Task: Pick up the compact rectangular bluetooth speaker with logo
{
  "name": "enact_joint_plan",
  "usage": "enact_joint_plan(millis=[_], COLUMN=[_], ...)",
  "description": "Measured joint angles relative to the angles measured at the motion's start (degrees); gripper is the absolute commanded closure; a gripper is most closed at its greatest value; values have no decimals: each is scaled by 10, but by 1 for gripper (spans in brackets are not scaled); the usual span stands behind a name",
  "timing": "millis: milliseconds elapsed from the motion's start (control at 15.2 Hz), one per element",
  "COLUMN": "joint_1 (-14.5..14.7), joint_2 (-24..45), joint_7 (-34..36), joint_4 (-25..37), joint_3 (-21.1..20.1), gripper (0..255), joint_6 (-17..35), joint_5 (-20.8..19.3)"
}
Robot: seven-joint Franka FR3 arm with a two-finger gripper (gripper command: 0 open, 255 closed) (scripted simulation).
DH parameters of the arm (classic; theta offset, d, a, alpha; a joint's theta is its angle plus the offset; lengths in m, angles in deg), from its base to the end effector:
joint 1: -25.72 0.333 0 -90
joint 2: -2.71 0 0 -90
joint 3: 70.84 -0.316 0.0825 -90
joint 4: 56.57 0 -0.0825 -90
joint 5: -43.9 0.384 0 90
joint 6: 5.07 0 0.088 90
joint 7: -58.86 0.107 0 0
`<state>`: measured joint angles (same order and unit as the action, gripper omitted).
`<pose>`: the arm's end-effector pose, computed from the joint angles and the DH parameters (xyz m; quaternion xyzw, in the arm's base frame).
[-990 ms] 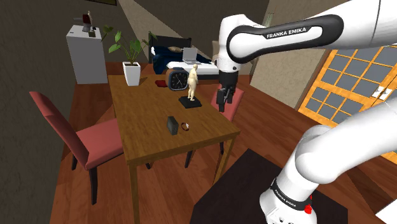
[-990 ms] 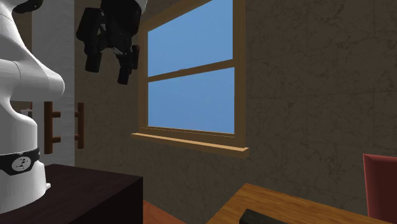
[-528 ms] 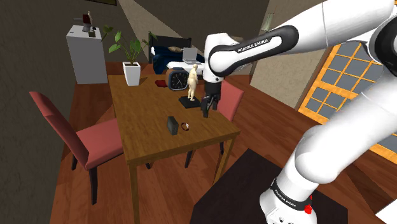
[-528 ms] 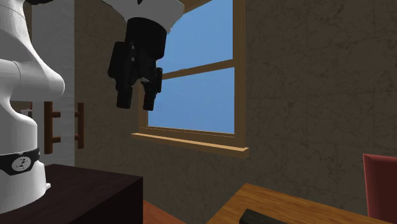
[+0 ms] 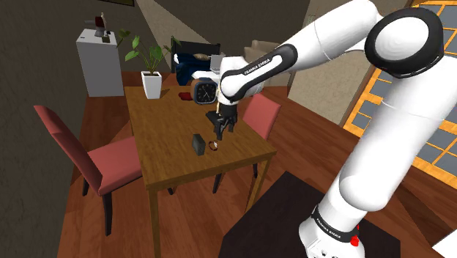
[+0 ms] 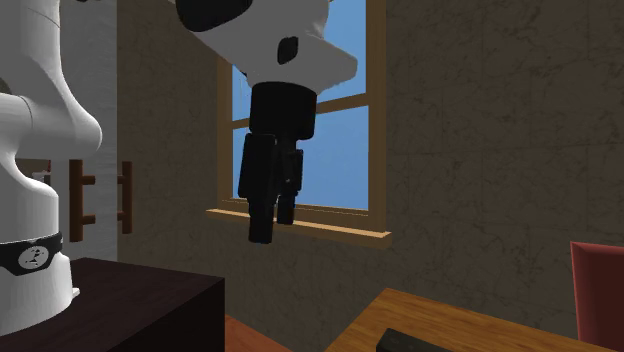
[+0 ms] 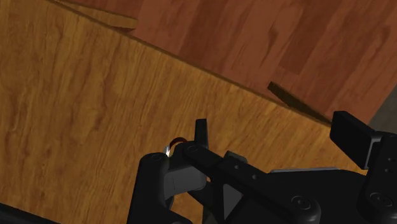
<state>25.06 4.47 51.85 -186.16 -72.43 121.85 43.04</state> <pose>0.5143 0.0078 0.3411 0.9965 0.0739 -0.0389 0.0033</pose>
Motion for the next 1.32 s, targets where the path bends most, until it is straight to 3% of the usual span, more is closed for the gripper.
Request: enact_joint_plan(millis=[792,1320], joint_1=[-3,-6], joint_2=[248,299], joint_7=[-3,-9], joint_4=[196,208], joint_3=[-6,-5], gripper=[0,0], joint_6=[83,123], joint_5=[32,34])
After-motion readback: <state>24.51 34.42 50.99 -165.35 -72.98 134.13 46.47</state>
